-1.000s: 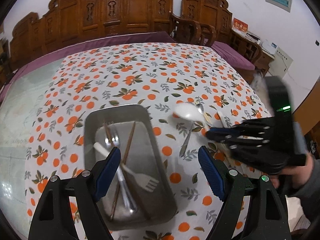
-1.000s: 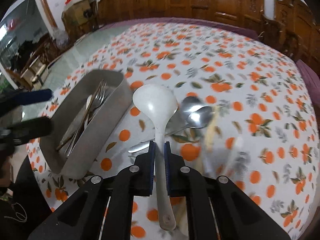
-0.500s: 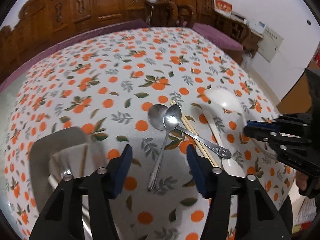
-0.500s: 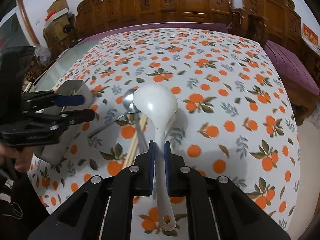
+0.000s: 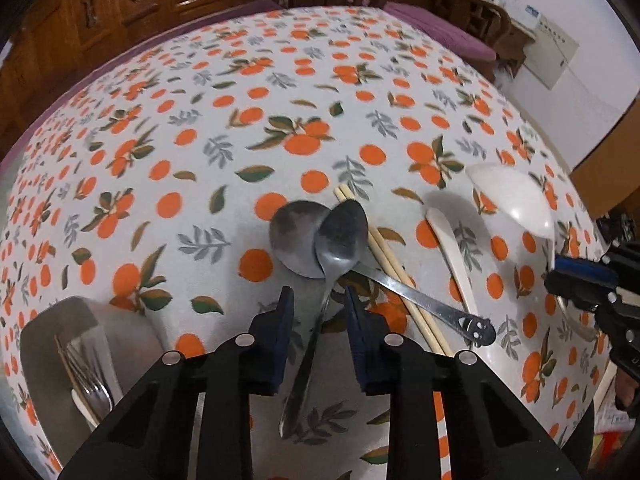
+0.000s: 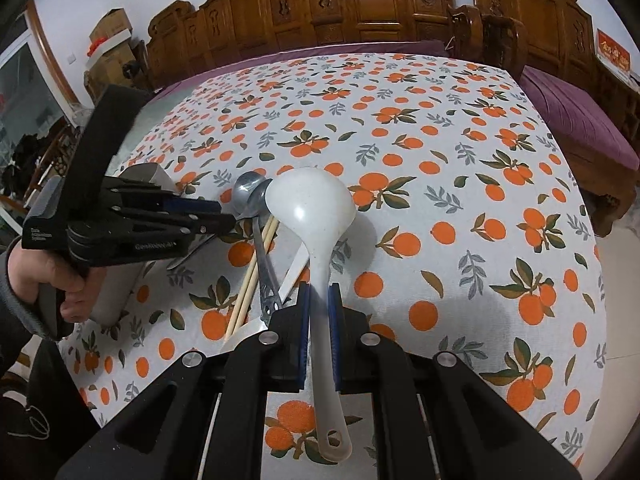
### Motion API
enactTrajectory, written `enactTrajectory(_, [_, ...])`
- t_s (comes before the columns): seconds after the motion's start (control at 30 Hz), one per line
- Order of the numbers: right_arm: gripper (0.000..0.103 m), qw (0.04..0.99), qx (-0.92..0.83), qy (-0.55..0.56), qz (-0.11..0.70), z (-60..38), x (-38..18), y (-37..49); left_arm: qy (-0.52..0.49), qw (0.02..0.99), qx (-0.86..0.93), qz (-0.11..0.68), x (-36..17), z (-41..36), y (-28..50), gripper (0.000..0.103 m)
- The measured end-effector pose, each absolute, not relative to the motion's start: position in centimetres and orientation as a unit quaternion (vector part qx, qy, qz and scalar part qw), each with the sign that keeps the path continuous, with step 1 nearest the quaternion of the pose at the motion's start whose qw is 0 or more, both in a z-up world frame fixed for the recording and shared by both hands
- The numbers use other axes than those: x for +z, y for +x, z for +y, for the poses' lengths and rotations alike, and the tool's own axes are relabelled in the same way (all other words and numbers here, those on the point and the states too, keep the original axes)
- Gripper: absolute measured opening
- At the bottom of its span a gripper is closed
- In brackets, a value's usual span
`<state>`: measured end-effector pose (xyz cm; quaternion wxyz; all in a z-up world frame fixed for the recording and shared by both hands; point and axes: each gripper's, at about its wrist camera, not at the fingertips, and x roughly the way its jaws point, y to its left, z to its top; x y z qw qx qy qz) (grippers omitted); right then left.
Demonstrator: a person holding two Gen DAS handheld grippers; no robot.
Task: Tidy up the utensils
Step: 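Grasp a steel spoon with the left gripper while the right gripper lifts the white ladle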
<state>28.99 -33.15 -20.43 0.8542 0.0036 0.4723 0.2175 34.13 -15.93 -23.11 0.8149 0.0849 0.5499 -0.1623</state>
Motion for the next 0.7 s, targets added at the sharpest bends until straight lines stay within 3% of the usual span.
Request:
enactTrajectory(0.2, [0.011, 0.854, 0.215, 0.007, 0.473, -33.5, -20.5, 28.9, 0.090, 0.807, -0.158, 0.561, -23.7, -16.3, 34.7, 0.023])
enactTrajectory(0.27, [0.011, 0.854, 0.214, 0.007, 0.474, -33.6, -20.5, 28.8, 0.101, 0.809, -0.153, 0.559, -23.7, -16.4, 34.7, 0.008])
enactTrajectory(0.33, [0.011, 0.854, 0.214, 0.007, 0.474, -33.5, -20.5, 28.6, 0.097, 0.807, -0.159, 0.560, -23.7, -16.4, 34.8, 0.003])
enactTrajectory(0.7, [0.011, 0.855, 0.219, 0.007, 0.469, -32.5, -19.7, 27.5, 0.085, 0.826, -0.167, 0.532, -21.6, -15.9, 32.1, 0.002])
